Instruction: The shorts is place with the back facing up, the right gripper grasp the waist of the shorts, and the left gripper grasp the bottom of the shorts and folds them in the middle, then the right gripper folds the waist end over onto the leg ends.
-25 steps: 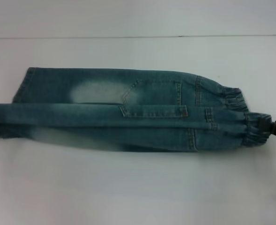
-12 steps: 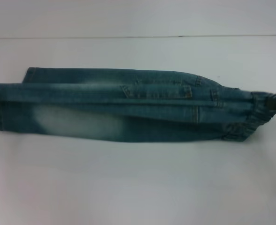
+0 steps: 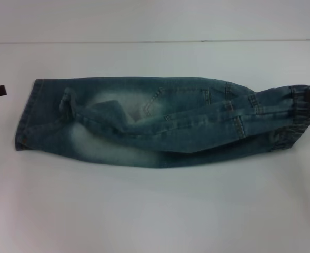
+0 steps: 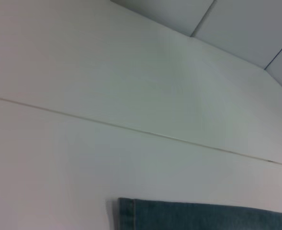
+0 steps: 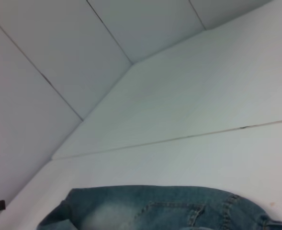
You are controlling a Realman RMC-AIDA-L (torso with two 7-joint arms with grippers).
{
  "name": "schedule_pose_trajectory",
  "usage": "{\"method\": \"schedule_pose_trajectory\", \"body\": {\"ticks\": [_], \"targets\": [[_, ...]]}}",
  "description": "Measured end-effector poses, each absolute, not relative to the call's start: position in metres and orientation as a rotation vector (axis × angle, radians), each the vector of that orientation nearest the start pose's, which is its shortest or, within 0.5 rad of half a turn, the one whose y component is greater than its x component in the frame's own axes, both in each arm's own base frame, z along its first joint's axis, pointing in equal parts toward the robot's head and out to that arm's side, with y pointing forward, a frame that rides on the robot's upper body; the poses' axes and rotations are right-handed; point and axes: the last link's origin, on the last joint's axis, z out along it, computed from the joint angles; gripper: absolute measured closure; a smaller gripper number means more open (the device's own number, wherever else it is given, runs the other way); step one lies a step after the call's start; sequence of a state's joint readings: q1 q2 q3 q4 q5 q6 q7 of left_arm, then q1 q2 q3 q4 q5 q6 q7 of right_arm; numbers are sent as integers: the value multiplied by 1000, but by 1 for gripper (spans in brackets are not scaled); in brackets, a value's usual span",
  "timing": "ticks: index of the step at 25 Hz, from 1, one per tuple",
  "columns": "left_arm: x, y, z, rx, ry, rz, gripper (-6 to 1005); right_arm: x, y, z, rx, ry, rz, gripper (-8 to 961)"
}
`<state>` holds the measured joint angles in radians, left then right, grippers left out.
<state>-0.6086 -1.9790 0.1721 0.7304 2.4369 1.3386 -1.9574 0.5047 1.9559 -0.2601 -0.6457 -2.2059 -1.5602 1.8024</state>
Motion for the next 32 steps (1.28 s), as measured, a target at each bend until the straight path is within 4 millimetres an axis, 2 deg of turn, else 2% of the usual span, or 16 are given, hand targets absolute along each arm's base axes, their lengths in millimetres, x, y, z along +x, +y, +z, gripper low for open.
{"method": "schedule_pose_trajectory", "body": {"ticks": [5,15,24,26,27,32], "targets": [[-339,373,93,-2043,-1387,-527,958,332,336,88,-2232,1312,732,868],[-332,376,88,-2068,-1399,-519,942,333,335,86,-2228,1314,733,863],[-310,381,62,-2180,-1366,-500,928,332,332,83,-2243,1318,741,858],[-303,385,56,-2204,-1352,-494,725,332,332,83,-2247,1318,742,857],[-297,390,51,-2213,-1336,-489,690,331,332,82,-2249,1318,743,857],[-288,400,46,-2197,-1321,-493,516,331,332,81,-2260,1318,735,854]]}}
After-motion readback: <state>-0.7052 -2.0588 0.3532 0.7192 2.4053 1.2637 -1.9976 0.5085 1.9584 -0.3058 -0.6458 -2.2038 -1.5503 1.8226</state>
